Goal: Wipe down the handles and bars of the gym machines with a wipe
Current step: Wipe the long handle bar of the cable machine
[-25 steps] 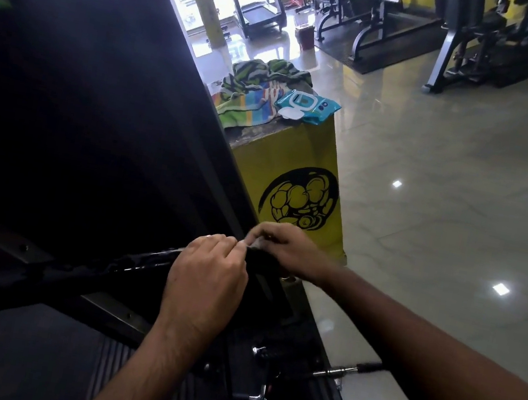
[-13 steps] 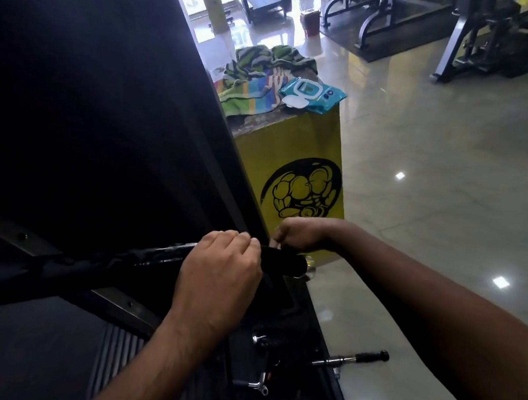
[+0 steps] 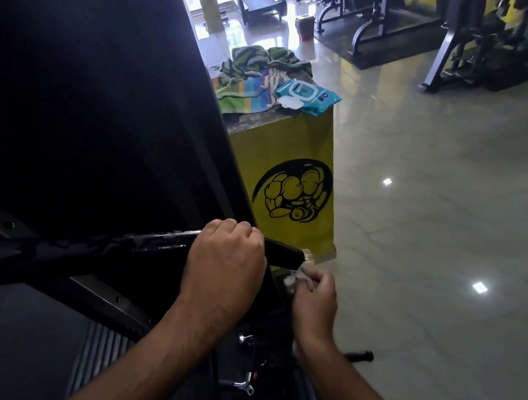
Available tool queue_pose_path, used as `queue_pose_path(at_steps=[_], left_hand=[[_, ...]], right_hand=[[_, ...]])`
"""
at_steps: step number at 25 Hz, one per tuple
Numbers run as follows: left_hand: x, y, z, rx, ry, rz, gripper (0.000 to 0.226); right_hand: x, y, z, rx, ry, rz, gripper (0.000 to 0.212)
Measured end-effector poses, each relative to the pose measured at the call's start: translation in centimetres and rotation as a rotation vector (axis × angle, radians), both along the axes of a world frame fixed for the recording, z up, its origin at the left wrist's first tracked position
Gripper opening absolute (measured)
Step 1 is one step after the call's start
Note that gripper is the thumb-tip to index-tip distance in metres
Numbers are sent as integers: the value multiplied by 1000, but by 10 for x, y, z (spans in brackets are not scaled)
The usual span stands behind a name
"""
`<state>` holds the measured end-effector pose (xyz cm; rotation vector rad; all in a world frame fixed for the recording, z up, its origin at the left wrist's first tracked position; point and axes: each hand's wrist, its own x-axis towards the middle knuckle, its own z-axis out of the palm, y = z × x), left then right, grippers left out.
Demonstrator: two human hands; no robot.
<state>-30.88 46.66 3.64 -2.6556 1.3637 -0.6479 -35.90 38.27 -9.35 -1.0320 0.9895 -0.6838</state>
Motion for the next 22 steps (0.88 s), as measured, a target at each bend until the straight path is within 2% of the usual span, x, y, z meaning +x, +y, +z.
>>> queue_pose_path(at_steps=[1, 2, 4, 6, 8, 10, 13, 17, 19, 22], left_hand=[[0, 0, 1, -3, -3, -10, 17], [0, 1, 0, -3, -15, -27, 18], [1, 5, -1, 3, -43, -67, 19], [2, 8, 0, 15, -52, -106, 29], [5, 10, 5, 15, -60, -136, 33], [6, 13, 10, 10, -63, -157, 37], [8, 17, 16, -10, -50, -187, 42], [10, 17, 26, -71, -34, -185, 22], [9, 16, 29, -137, 7, -171, 12], [5, 9, 31, -213, 110, -146, 14]], right_hand=[[12, 4, -1, 416, -163, -102, 19], [25, 3, -1, 693, -302, -173, 19], [42, -1, 7, 938, -528, -245, 23], [44, 3, 18, 992, -633, -209, 35], [37, 12, 32, 979, -662, -107, 35], [26, 19, 51, 898, -639, -25, 22], [6, 21, 68, 682, -564, 28, 13], [-15, 16, 80, 361, -547, 30, 16], [-16, 0, 81, 249, -471, 31, 17], [-18, -28, 80, 110, -337, 103, 14]])
